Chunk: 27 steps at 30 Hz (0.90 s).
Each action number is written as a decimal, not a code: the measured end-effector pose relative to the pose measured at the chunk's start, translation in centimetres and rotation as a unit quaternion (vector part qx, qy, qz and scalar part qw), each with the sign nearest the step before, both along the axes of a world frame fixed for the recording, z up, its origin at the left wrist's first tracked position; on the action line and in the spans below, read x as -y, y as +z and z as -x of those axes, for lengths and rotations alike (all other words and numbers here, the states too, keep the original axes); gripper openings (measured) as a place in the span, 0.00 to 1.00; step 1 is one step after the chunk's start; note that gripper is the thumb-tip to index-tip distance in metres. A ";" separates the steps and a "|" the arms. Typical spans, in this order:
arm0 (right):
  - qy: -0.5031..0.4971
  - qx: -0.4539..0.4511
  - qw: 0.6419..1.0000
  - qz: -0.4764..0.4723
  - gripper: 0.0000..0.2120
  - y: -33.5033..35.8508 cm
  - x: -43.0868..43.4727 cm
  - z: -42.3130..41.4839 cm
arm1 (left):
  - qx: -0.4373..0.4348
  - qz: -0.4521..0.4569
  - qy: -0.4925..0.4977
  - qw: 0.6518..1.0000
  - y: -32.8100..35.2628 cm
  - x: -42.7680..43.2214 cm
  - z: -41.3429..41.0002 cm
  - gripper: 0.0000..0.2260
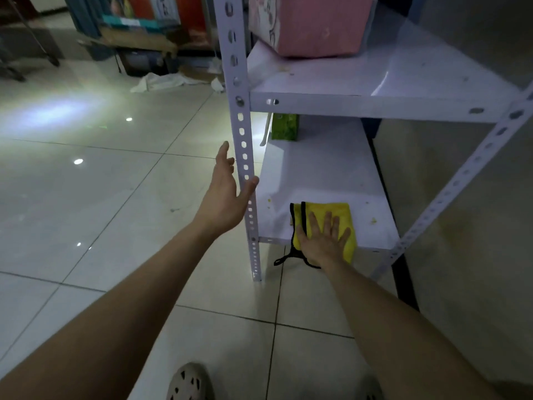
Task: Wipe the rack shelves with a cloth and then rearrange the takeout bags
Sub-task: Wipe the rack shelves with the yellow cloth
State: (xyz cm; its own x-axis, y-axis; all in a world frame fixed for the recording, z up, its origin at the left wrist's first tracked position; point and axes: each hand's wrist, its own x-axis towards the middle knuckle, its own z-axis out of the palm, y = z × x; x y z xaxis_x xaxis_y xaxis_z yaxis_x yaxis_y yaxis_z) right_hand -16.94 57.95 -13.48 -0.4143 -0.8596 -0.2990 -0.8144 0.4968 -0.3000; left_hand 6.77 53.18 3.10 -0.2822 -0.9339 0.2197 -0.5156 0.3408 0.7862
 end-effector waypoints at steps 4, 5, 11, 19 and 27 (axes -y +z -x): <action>-0.005 -0.038 0.999 0.014 0.38 -3.1 1.8 0.4 | 0.005 0.045 0.003 0.999 -1.0 1.7 1.4 0.28; -0.002 -0.052 0.999 0.016 0.38 -3.5 2.4 0.6 | 0.011 0.055 0.017 0.998 -1.6 1.9 1.7 0.25; 0.040 -0.077 0.996 0.032 0.34 -3.2 8.7 1.9 | 0.057 0.065 0.009 0.996 -2.8 2.5 1.8 0.22; 0.164 -0.093 0.976 0.106 0.29 -2.5 18.9 -1.7 | 0.074 0.104 0.014 0.992 -3.1 2.1 1.9 0.25; 0.326 -0.095 0.918 0.203 0.27 -3.7 4.4 -2.7 | 0.077 0.116 0.007 0.990 -2.4 1.9 1.6 0.26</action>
State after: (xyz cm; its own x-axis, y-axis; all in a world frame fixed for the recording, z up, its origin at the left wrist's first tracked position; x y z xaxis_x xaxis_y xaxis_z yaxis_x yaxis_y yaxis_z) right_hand -14.23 53.58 -17.17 0.2173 -0.9680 0.1259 -0.9556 -0.2373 -0.1749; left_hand 5.17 51.26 0.66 -0.3167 -0.8676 0.3834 -0.6291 0.4946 0.5997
